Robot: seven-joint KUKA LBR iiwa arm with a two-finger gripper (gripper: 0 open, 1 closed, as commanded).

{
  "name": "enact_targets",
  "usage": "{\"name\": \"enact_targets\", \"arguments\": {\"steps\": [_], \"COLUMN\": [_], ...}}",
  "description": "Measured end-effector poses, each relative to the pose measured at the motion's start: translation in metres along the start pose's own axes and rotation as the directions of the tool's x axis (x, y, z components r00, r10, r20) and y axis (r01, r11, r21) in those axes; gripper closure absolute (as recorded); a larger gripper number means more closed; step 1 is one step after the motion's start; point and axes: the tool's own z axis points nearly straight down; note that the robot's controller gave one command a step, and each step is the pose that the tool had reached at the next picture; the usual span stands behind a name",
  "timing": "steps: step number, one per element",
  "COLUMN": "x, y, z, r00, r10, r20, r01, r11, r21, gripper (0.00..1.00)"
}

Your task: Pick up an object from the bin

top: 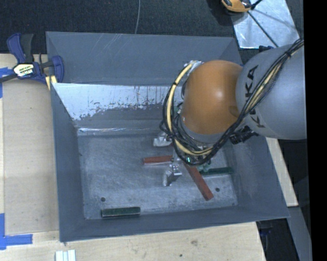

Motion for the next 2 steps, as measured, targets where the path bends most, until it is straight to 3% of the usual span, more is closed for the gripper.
{"name": "enact_targets", "arguments": {"steps": [1,2], "x": [-0.002,-0.046], "y": [0.000,-0.031], "z": [-0.004,0.090], "r00": [1.000,0.997], "r10": [0.002,-0.063], "r20": [0.008,0.041], "r01": [-0.002,0.064], "r11": [1.000,0.998], "r21": [-0.001,-0.002], "gripper": [0.00,1.00]}}
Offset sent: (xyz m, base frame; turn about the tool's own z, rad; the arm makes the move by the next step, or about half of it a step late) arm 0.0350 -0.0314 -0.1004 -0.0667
